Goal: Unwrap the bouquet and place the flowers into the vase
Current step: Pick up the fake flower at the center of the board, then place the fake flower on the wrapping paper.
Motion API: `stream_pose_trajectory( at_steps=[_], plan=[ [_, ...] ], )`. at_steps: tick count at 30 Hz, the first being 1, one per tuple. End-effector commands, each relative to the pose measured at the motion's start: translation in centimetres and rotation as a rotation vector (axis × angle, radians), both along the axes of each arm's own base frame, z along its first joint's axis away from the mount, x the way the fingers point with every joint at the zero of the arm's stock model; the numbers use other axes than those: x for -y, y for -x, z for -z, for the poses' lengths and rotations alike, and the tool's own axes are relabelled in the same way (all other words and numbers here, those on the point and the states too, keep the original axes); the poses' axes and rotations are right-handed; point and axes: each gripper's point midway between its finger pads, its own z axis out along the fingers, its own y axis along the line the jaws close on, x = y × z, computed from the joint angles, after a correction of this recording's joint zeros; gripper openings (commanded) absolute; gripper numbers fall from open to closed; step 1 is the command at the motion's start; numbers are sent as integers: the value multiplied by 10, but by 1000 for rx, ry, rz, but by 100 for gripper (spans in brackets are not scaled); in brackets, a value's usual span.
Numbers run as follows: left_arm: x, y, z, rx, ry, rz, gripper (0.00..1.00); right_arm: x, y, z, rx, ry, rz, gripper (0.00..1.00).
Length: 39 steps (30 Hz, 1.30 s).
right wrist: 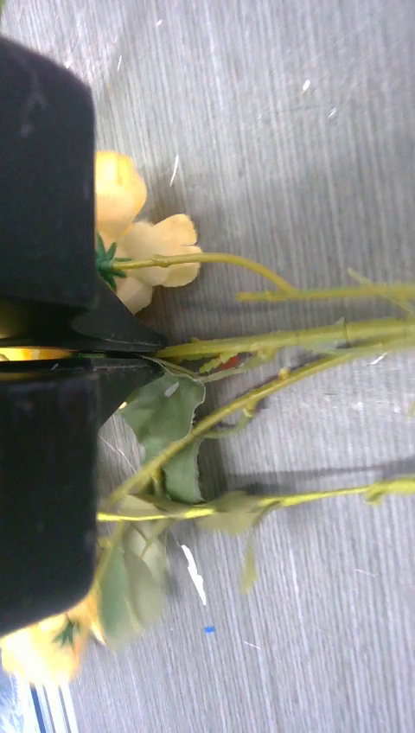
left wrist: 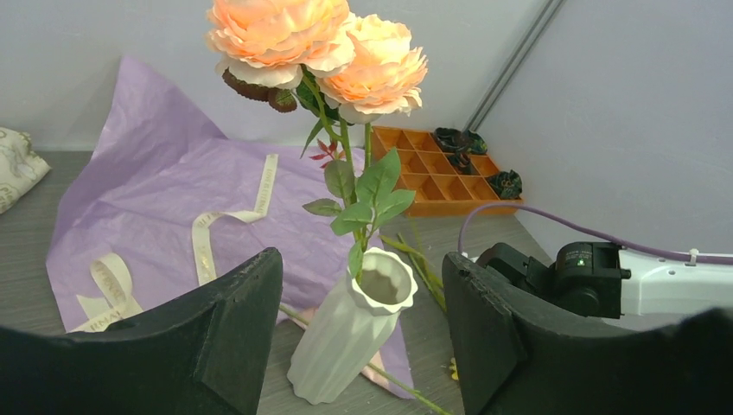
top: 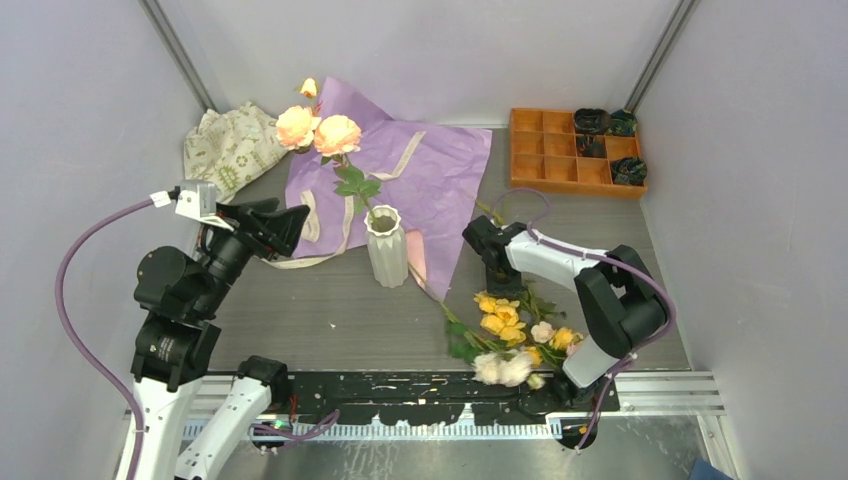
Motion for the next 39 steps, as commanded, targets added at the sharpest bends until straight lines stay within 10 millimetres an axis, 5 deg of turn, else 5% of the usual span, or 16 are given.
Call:
stream_pose_trajectory(
  at_steps=[1,7,15,21,22,25,27,32,36,39],
  plan=[
    [-3,1,-11,54,-4,-11,68,-9,-28,-19,66,-31,4,1],
    [-1,-3,-8,44,0,-9,68,-7,-71,-81,202,-1,-27,1],
    [-2,-7,-7,37,4,-21,68,-38,-146,-156,364,-51,-72,1],
    [-5,-9,-7,33,-1,-37,68,-74,-210,-175,391,-127,-101,1],
    [-5,-9,-7,33,-1,-41,68,-82,-221,-178,404,-150,-104,3],
    [-5,-12,-7,32,4,-45,68,-107,-250,-181,432,-221,-112,49],
    [-4,-13,-7,23,-3,-40,68,-111,-258,-181,437,-228,-98,57],
    [-8,-13,-3,12,-13,-59,68,-104,-225,-202,499,-263,-121,63],
    [-4,-19,1,0,0,-51,68,-113,-150,-194,436,-338,-212,63],
    [-1,-22,2,-14,-3,-36,67,-128,-78,-159,349,-355,-307,63]
  ],
)
